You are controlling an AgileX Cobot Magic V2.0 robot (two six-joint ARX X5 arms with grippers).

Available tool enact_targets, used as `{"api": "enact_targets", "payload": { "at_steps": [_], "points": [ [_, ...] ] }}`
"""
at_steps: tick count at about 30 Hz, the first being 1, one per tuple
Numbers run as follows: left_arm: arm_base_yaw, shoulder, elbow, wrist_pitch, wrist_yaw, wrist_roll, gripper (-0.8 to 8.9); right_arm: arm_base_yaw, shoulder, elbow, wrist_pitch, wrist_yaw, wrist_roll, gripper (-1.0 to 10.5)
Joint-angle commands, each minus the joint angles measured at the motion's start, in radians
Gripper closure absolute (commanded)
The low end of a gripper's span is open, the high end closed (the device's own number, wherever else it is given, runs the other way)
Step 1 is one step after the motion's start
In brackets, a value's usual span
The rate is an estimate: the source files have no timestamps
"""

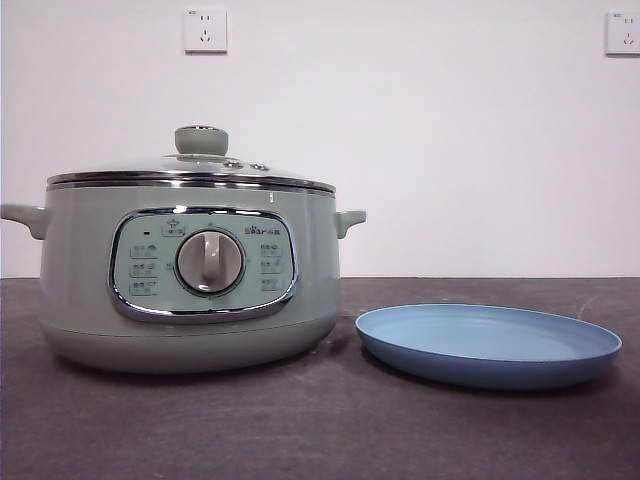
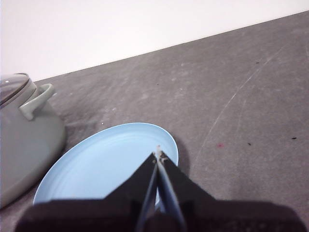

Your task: Take the potato out from the steamer,put the potato on the plate,close the lid

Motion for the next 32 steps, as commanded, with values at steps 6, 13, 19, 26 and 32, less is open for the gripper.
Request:
{"api": "enact_targets", "payload": {
  "at_steps": [6, 13, 19, 26, 32],
  "points": [
    [0.003, -0.003, -0.01, 0.012, -0.003, -0.007, 8.16, 0.002, -0.002, -0.011, 0.021, -0.002, 0.015, 9.5],
    [0.003, -0.002, 0.025, 0.052, -0.003, -0.019, 8.19, 0.002, -0.002, 0.011, 0.097, -0.001, 0.229, 9.6],
    [0.003, 0.06, 0.197, 0.014, -0.008, -0.012, 8.19, 0.001, 0.058, 0.159, 0.111, 0.007, 0.244, 9.6],
    [0.003, 0.302, 0.491, -0.016, -0.007, 0.122, 8.19, 0.001, 0.275, 0.446, 0.093, 0.004, 0.166, 9.6],
    [0.003, 0.574, 0.788, -0.139, -0.002, 0.232, 8.19, 0.001, 0.508, 0.743, 0.045, -0.01, 0.043, 9.6]
  ]
}}
